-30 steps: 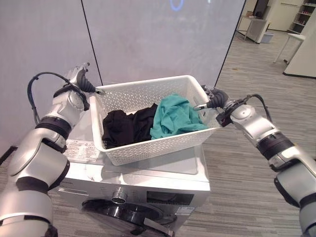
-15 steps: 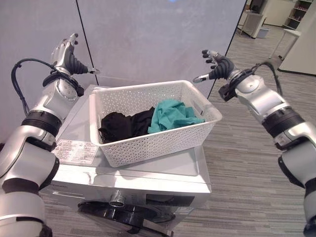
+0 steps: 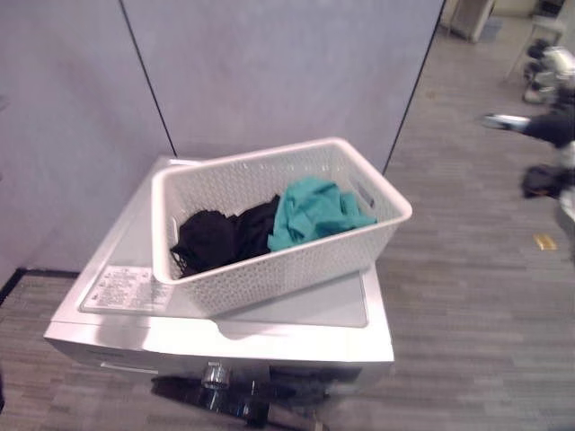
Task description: Grab the laundry basket,head to the washer,open it,put in the laundry and shut it.
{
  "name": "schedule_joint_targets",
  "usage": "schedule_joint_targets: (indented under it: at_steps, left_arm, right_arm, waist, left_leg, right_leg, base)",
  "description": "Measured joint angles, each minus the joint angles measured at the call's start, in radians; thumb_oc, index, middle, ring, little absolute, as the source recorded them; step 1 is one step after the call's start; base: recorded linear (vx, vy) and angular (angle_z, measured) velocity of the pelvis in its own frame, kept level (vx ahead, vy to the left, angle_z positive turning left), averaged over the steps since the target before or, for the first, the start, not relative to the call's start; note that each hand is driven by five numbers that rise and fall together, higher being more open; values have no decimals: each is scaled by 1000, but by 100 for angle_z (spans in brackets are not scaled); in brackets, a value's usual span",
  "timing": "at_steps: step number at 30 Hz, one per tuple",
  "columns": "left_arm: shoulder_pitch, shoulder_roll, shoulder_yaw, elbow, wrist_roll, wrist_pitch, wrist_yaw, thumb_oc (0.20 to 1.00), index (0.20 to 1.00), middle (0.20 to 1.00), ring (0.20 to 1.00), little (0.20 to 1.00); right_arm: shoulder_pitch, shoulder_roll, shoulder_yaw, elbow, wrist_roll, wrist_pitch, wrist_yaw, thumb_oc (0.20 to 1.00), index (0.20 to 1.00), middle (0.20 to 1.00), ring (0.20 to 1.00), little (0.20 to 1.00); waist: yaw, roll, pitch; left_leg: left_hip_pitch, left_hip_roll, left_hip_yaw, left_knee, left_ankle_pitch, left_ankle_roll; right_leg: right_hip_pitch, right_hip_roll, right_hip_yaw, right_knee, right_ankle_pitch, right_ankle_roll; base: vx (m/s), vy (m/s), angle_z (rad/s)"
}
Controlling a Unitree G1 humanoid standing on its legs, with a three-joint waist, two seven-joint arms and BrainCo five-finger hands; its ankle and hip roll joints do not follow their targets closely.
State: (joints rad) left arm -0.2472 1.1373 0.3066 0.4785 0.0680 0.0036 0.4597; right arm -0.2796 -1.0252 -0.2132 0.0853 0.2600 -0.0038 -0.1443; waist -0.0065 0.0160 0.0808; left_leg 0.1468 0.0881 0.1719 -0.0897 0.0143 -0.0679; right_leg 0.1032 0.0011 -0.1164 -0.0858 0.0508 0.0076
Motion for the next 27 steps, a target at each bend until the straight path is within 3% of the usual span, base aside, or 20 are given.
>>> schedule_joint_targets:
  at_steps: [2,5,8,9,13,15,18,19,22,23,27]
  left_arm:
    - [234,-113,184,-82,43,-5,-1,1000,1000,1000,1000,1000]
    - [382,-276,281,-68,69,25,4,1000,1000,1000,1000,1000]
    - [500,-444,343,-33,70,30,13,1000,1000,1000,1000,1000]
    - [568,-544,360,3,69,54,26,1000,1000,1000,1000,1000]
    - [692,-776,375,9,60,59,40,1000,1000,1000,1000,1000]
    - [717,-832,290,66,17,50,39,1000,1000,1000,1000,1000]
    - [645,-833,65,221,-74,3,0,1000,1000,1000,1000,1000]
    - [587,-854,-47,269,-151,-30,-37,1000,1000,1000,1000,1000]
    - [487,-921,-171,330,-285,-86,-108,1000,1000,1000,1000,1000]
    - [420,-930,-252,439,-356,-96,-124,1000,1000,1000,1000,1000]
    - [356,-968,-419,509,-365,-89,-180,1000,1000,1000,1000,1000]
  right_arm:
    - [150,52,-125,-22,-71,0,-9,1000,1000,1000,1000,1000]
    - [249,177,-185,-33,-145,14,-34,1000,1000,1000,1000,1000]
    - [382,313,-192,-90,-199,11,-45,1000,1000,1000,1000,1000]
    - [477,380,-199,-110,-224,12,-46,1000,1000,1000,1000,1000]
    - [648,479,-200,-99,-275,29,-42,1000,1000,1000,1000,1000]
    - [678,505,-195,-50,-287,53,-37,1000,1000,1000,1000,1000]
    - [634,554,-112,60,-284,56,-42,1000,1000,1000,1000,1000]
    - [584,567,-13,175,-281,50,-48,1000,1000,1000,1000,1000]
    - [510,602,123,316,-272,43,-49,1000,1000,1000,1000,1000]
    - [419,630,197,462,-268,28,-70,1000,1000,1000,1000,1000]
    - [343,689,379,619,-255,39,-60,1000,1000,1000,1000,1000]
  waist:
    - [-5,7,4]
    - [-7,15,1]
    - [-4,20,0]
    - [-3,20,2]
    - [17,21,1]
    - [26,12,1]
    - [35,2,-1]
    - [45,-11,0]
    - [49,-19,5]
    - [44,-24,6]
    - [43,-22,26]
  left_leg:
    - [2,-2,3,-1,-5,5]
    - [7,-4,5,-1,-14,8]
    - [-8,-7,3,-1,-15,8]
    - [-12,-10,4,-1,-16,10]
    - [-11,-16,0,0,-23,14]
    - [-18,-19,-10,7,-23,14]
    - [-46,-20,-26,21,-23,14]
    - [-70,-18,-27,45,-23,13]
    - [-84,-16,-30,54,-21,12]
    - [-88,-15,-29,65,-21,10]
    - [-99,-14,-27,70,-18,9]
  right_leg:
    - [-2,-3,4,0,-8,8]
    - [-1,-5,8,0,-18,11]
    - [-18,-8,7,-3,-22,12]
    - [-20,-10,7,-1,-21,17]
    - [-16,-18,0,-6,-28,20]
    - [-14,-21,-6,0,-27,22]
    - [-25,-23,-27,0,-27,21]
    - [-37,-23,-30,0,-24,24]
    - [-46,-23,-34,-4,-16,22]
    - [-46,-23,-33,-6,-11,20]
    - [-55,-23,-31,-9,0,19]
  base:
    - [28,3,-8]
    - [10,-1,0]
    - [0,0,0]
    - [0,0,0]
    - [-17,-17,4]
    - [-59,-52,18]
    - [-75,-52,19]
    - [-84,-47,7]
    - [-70,-47,1]
    - [-24,-34,-6]
    - [-43,-60,-2]
